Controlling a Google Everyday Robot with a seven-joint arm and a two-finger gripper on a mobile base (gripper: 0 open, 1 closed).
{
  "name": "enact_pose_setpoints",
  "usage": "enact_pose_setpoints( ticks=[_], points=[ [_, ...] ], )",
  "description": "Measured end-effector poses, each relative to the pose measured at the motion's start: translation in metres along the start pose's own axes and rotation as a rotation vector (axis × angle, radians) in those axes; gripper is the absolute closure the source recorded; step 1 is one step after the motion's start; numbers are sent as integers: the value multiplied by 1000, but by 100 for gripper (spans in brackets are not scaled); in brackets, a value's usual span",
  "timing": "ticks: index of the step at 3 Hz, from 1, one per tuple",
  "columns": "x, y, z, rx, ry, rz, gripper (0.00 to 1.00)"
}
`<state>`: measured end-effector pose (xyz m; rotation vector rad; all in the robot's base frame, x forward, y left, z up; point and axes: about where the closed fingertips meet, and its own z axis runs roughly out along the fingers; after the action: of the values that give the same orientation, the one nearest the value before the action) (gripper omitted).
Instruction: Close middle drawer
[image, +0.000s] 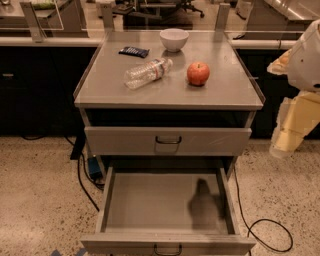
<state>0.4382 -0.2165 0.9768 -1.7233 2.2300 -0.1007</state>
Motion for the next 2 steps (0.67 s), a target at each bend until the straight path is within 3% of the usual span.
enact_pose_setpoints(
  ticks=[2],
  points=[
    [-3, -3, -6, 36, -51, -16, 0]
  ],
)
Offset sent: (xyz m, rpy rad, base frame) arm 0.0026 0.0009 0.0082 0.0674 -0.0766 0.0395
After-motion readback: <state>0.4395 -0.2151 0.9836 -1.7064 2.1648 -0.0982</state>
